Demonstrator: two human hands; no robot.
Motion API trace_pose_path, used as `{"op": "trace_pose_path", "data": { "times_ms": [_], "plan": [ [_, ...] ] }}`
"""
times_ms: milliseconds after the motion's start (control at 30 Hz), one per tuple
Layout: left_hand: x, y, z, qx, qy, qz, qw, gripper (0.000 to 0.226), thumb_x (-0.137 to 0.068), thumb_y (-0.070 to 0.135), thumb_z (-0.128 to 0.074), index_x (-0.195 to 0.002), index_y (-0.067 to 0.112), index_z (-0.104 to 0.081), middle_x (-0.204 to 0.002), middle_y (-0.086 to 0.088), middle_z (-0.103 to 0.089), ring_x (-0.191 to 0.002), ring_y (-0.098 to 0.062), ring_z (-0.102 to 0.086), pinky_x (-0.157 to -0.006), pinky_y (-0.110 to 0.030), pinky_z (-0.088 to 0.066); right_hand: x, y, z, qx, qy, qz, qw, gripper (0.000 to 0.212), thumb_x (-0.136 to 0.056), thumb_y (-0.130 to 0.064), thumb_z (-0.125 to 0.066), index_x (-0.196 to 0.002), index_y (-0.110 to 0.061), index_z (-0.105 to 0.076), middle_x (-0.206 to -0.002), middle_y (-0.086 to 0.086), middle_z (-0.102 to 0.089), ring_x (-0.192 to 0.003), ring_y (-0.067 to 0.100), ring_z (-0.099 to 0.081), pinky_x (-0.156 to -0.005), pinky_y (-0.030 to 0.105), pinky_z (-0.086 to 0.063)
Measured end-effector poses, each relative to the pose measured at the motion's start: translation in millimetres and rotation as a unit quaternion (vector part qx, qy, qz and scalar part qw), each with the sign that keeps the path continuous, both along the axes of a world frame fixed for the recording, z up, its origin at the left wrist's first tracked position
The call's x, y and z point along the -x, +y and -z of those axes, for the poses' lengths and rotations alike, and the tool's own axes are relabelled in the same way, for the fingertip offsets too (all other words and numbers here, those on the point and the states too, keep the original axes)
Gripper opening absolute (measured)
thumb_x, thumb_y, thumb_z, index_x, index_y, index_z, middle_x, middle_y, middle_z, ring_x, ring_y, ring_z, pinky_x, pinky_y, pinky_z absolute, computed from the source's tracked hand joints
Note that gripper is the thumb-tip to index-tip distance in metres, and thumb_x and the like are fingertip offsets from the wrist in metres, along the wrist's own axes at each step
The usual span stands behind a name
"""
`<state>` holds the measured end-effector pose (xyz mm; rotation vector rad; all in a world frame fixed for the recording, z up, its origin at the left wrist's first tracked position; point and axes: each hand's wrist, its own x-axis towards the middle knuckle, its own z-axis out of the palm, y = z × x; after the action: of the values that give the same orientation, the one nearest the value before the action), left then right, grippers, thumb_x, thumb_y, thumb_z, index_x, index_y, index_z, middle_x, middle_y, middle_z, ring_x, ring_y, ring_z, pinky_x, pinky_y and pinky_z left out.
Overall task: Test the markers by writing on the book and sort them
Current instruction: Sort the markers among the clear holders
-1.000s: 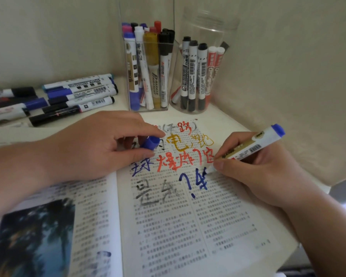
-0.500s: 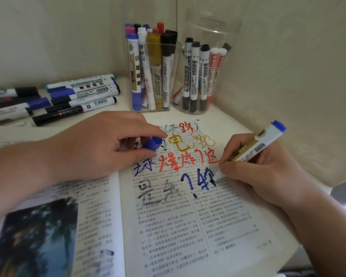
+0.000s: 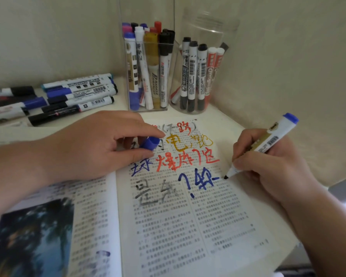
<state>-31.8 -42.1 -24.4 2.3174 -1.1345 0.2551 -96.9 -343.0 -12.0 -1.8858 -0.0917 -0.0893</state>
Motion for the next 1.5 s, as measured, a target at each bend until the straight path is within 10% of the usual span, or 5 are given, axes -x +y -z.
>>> {"op": "trace_pose_path", "data": {
  "times_ms": [533,833,1067,1267,1500],
  "plan": [
    [2.3,-2.4,-5.3,-0.005,0.048,-0.057,0.997,0.022,-0.083,0.056,-0.069,-0.102,0.049,-0.060,-0.087,0.029,-0.059,-0.087,0.005,-0.057,-0.073,-0.007,-0.040,-29.3,29.1,-41.5,-0.057,-0.062,-0.164,0.983,0.013,-0.068,-0.001,-0.076,-0.077,-0.009,-0.070,-0.058,-0.001,-0.058,-0.045,0.002,-0.046,-0.045,0.011,-0.036],
    [-3.6,1.7,-5.7,0.031,0.107,-0.140,0.984,0.018,-0.077,0.054,-0.077,-0.085,0.044,-0.063,-0.085,0.032,-0.060,-0.082,0.006,-0.056,-0.067,-0.009,-0.039,-92.6,91.0,-62.5,-0.012,-0.050,-0.274,0.960,0.004,-0.074,-0.016,-0.071,-0.072,-0.013,-0.073,-0.068,0.037,-0.051,-0.048,0.019,-0.040,-0.043,0.022,-0.029],
    [-3.8,0.1,-7.5,0.014,0.126,-0.138,0.982,0.023,-0.079,0.055,-0.075,-0.096,0.041,-0.069,-0.081,0.026,-0.060,-0.088,0.008,-0.055,-0.070,-0.006,-0.039,-93.6,83.5,-39.6,0.044,-0.078,-0.276,0.957,0.005,-0.078,-0.014,-0.071,-0.080,-0.010,-0.068,-0.059,-0.007,-0.060,-0.051,0.003,-0.052,-0.051,0.013,-0.041],
    [-3.7,0.1,-11.6,0.009,0.127,-0.115,0.985,0.019,-0.080,0.054,-0.075,-0.079,0.045,-0.059,-0.087,0.021,-0.059,-0.087,0.002,-0.056,-0.072,-0.010,-0.041,-87.4,83.6,-40.7,0.150,-0.083,-0.285,0.943,0.021,-0.083,-0.038,-0.072,-0.083,-0.018,-0.064,-0.077,0.016,-0.061,-0.070,0.037,-0.060,-0.062,0.056,-0.052],
    [-4.7,1.0,-10.7,0.022,0.121,-0.100,0.987,0.024,-0.084,0.050,-0.075,-0.103,0.036,-0.068,-0.098,0.023,-0.061,-0.091,0.002,-0.057,-0.075,-0.014,-0.044,-86.3,83.7,-39.1,0.123,-0.091,-0.234,0.960,0.018,-0.084,-0.032,-0.075,-0.077,-0.018,-0.066,-0.068,0.008,-0.061,-0.064,0.029,-0.059,-0.059,0.043,-0.050]
  ]
}}
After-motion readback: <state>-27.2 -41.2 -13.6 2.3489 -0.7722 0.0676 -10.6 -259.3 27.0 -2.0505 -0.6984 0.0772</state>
